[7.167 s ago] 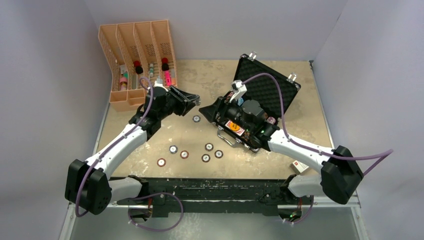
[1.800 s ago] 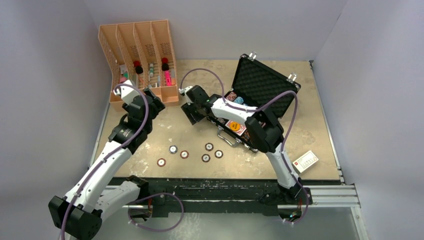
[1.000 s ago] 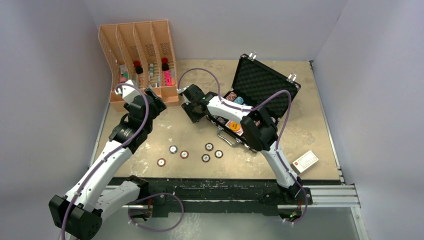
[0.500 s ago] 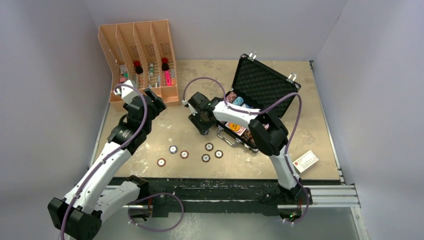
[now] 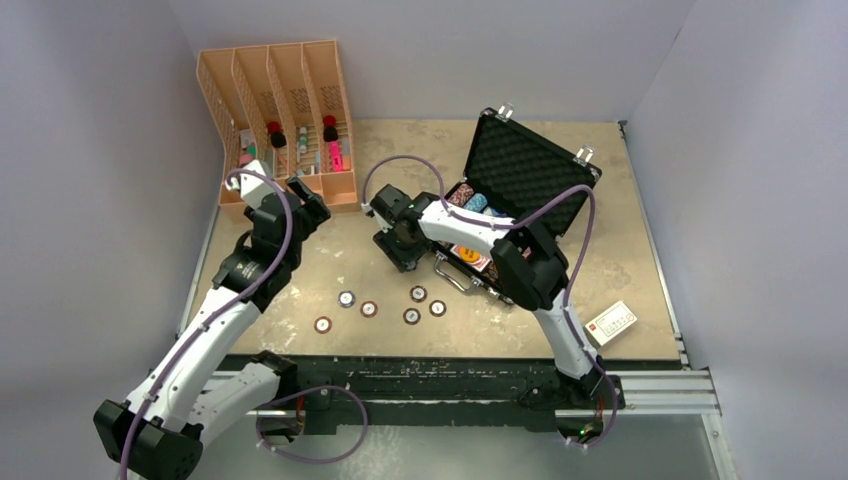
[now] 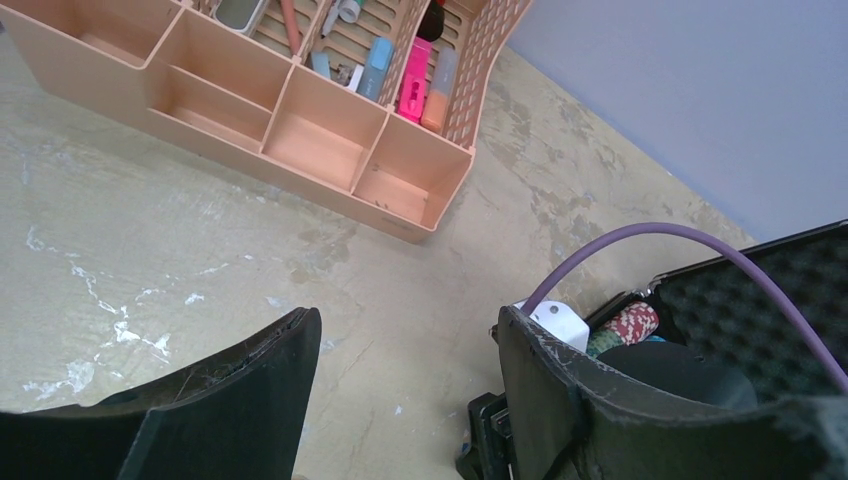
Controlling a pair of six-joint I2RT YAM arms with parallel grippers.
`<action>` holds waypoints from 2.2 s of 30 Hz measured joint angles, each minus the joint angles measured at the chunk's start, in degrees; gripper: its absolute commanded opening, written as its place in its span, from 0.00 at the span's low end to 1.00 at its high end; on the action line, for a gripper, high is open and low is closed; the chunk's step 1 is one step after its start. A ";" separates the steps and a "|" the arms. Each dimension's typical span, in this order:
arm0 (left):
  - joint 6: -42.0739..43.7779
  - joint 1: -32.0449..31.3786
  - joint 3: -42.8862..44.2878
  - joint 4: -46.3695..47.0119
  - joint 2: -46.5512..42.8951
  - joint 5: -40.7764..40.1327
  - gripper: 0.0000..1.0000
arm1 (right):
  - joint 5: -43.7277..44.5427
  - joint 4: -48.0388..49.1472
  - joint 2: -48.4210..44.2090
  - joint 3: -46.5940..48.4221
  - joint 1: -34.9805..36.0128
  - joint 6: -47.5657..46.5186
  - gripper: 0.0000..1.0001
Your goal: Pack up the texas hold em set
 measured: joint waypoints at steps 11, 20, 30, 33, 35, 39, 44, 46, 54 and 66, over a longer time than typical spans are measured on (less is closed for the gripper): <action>0.00 0.00 -0.09 0.02 -1.40 -0.42 0.65 | 0.87 -2.75 2.14 3.15 0.24 0.28 0.39; -0.72 0.00 -2.12 0.11 -1.55 1.49 0.69 | 1.51 -1.99 1.55 2.38 0.24 2.14 0.35; -2.08 0.00 -6.75 2.10 2.25 12.24 0.70 | 1.99 4.00 -7.08 -8.48 0.11 5.42 0.35; -2.14 0.00 -8.57 3.91 3.76 16.37 0.69 | 2.01 5.95 -11.10 -10.21 -0.17 7.32 0.35; -2.25 0.00 -9.53 5.22 4.31 18.51 0.67 | 2.03 7.78 -14.25 -11.32 -0.52 8.94 0.36; -2.60 -0.02 -11.47 9.73 5.25 23.45 0.63 | 2.08 10.99 -19.43 -12.90 -1.36 12.50 0.36; -2.58 -1.75 -14.14 17.00 6.78 28.04 0.62 | 1.62 16.04 -24.68 -15.91 -2.60 19.82 0.36; -2.43 -3.58 -14.97 20.09 7.65 28.83 0.62 | 1.38 18.21 -26.18 -17.35 -2.93 23.19 0.36; 1.64 -14.40 -17.84 34.05 10.05 25.24 0.60 | 1.42 25.35 -32.61 -24.26 -4.50 36.30 0.36; 1.64 -14.64 -22.53 54.69 12.70 21.24 0.54 | -2.80 30.93 -38.66 -28.52 -7.04 45.88 0.35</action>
